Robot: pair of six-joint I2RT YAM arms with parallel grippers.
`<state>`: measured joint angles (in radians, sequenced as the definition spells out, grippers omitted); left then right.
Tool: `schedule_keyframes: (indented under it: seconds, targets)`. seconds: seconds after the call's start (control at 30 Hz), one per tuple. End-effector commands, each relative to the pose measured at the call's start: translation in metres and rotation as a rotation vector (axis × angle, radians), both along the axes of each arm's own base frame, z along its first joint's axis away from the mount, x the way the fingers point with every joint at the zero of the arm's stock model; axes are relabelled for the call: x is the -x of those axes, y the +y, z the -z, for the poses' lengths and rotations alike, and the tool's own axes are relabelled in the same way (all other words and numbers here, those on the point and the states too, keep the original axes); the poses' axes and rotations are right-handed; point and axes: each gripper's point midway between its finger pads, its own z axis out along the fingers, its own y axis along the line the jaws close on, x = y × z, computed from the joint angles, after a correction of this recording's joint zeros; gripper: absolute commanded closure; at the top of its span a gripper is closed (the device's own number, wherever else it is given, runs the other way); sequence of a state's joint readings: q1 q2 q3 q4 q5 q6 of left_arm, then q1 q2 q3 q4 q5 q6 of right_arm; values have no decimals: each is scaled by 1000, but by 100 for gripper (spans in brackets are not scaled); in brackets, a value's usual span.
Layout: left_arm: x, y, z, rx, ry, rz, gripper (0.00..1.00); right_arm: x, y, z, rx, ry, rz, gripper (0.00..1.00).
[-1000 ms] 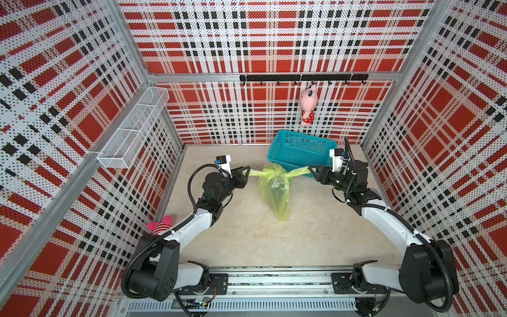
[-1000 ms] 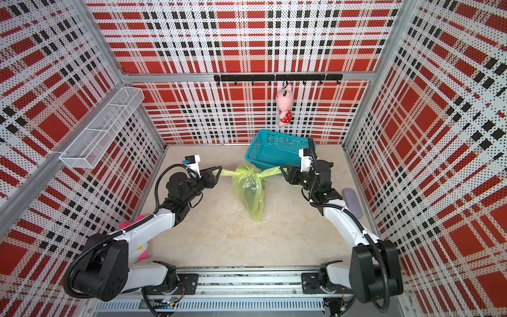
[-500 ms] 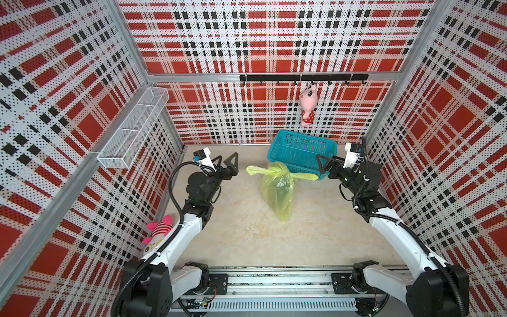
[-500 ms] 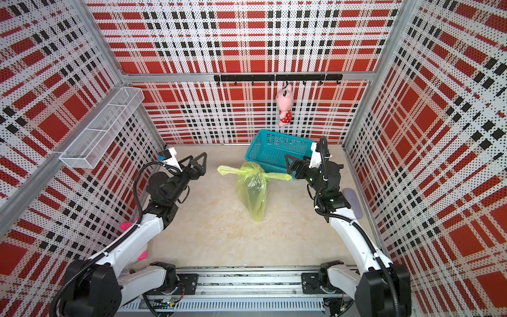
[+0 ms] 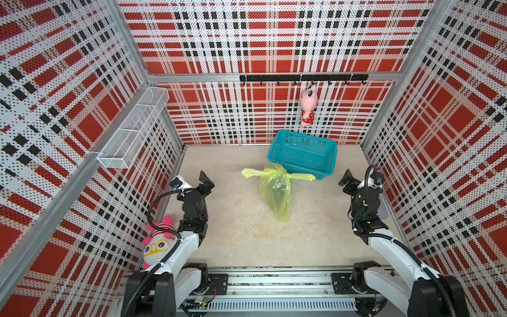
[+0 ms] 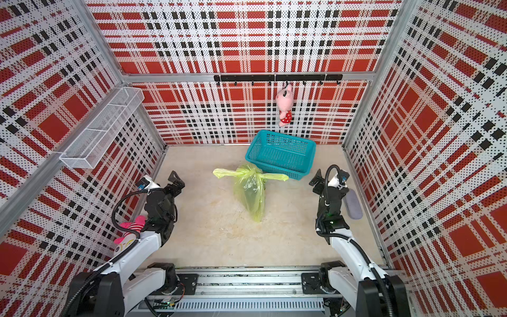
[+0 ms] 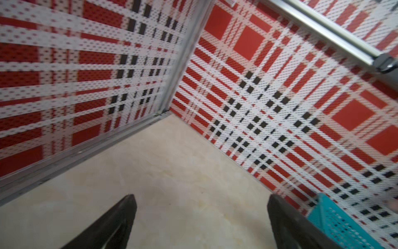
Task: Place the pineapple into a plastic bag & tie a knot
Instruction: Reset both arms
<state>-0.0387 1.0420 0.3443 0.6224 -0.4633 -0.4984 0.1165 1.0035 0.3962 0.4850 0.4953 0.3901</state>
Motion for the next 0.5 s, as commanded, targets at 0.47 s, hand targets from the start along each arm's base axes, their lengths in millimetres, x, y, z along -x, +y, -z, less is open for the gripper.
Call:
schedule_keyframes:
  seconds: [0.47]
  targets:
    - [3,-2,29,-352,-63,122,2,-28,-7,59,189,56,-101,0]
